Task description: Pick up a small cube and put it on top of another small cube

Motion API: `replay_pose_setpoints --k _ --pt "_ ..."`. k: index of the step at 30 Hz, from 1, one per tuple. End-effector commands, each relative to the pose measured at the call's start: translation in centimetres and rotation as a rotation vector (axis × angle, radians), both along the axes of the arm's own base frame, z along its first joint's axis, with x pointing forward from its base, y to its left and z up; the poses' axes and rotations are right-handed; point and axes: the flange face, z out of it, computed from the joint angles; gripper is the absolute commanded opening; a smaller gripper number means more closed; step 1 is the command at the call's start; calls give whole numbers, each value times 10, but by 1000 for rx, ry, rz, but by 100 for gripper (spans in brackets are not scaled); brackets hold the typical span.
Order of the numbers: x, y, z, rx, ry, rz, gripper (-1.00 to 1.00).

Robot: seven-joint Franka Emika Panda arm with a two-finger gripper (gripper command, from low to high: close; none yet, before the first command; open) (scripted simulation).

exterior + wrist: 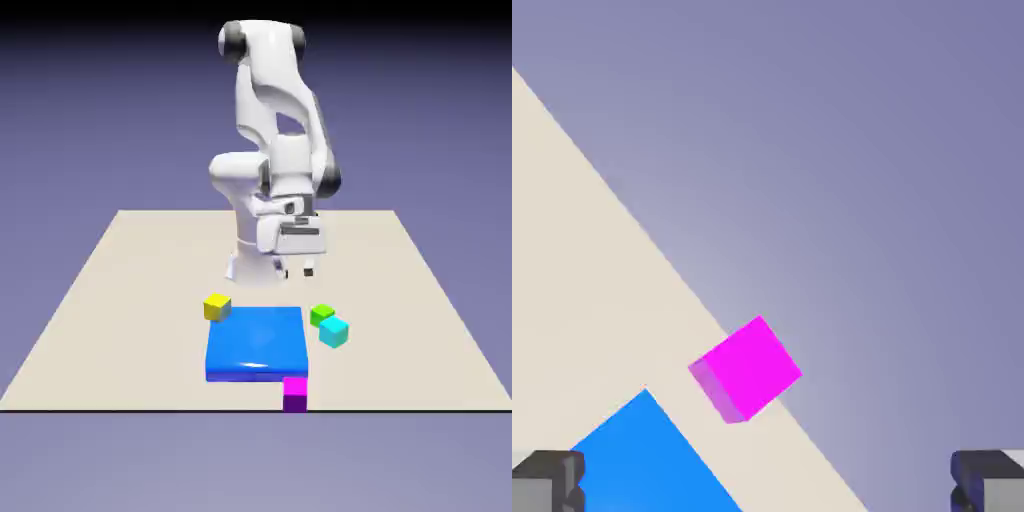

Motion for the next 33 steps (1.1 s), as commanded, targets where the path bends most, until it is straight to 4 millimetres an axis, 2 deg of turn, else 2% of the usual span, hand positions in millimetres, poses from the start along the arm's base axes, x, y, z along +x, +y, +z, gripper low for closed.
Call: replay_pose_setpoints --k 1,12,24,26,33 --pt "-1 4 -6 -20 17 48 0" --pt "-27 50 -74 -181 193 597 0" --pt "-74 95 -139 -233 343 1231 0" --pt "-74 95 -139 -233 344 1235 0" --pt "-75 98 -202 -231 343 1234 0"
